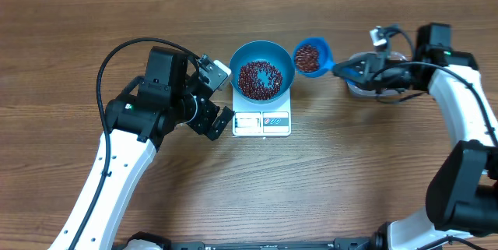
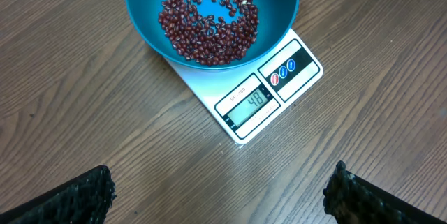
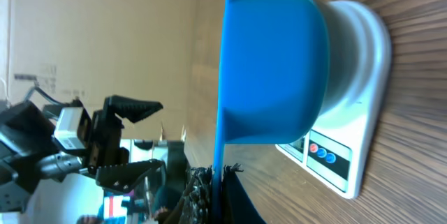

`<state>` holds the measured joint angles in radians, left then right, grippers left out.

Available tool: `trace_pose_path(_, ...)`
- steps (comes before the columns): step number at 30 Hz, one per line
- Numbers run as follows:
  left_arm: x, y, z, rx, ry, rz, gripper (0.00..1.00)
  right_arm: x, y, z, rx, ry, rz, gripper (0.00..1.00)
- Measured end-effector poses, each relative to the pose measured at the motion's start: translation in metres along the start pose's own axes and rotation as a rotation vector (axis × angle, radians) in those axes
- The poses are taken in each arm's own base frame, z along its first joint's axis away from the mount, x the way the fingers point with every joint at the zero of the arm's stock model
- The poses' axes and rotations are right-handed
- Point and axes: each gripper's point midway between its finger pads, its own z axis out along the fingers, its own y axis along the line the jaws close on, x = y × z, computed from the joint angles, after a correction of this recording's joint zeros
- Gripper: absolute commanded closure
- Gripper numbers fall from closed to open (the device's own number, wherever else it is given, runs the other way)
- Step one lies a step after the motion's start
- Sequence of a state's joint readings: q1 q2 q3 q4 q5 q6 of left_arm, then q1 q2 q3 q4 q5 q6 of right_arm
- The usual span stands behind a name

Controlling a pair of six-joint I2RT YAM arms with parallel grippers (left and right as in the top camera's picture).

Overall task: Scoop item into bowl and weigh 150g on scale
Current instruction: 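Carry the filled scoop left to the teal bowl, then tip the scoop over the bowl to pour the beans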

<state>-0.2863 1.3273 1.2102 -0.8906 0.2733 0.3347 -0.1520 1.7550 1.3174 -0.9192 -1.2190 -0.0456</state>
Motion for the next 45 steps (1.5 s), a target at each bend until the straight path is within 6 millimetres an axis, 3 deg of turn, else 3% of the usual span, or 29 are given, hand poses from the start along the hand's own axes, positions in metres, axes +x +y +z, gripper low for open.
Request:
trace_pose_path(5, 0.000, 0.000, 0.000, 0.000, 0.000, 0.000, 0.00, 0.007, 0.007, 0.031, 0.031, 0.061, -0.009, 0.96)
trace_pose_path(11, 0.000, 0.000, 0.000, 0.000, 0.000, 0.000, 0.00, 0.011, 0.012, 0.051, 0.123, 0.095, -0.021, 0.96)
trace_pose_path(18, 0.000, 0.000, 0.000, 0.000, 0.000, 0.000, 0.00, 0.010, 0.038, 0.073, 0.238, 0.101, -0.133, 0.96)
trace_pose_path(21, 0.000, 0.000, 0.000, 0.000, 0.000, 0.000, 0.00, 0.017, 0.035, 0.087, 0.303, 0.120, -0.149, 0.96)
trace_pose_path(35, 0.000, 0.000, 0.000, 0.000, 0.000, 0.000, 0.00, 0.027, 0.030, 0.117, 0.648, 0.109, -0.344, 0.96)
trace_pose_path(45, 0.000, 0.000, 0.000, 0.000, 0.000, 0.000, 0.00, 0.019, 0.020, 0.112, 0.757, 0.074, -0.401, 0.96)
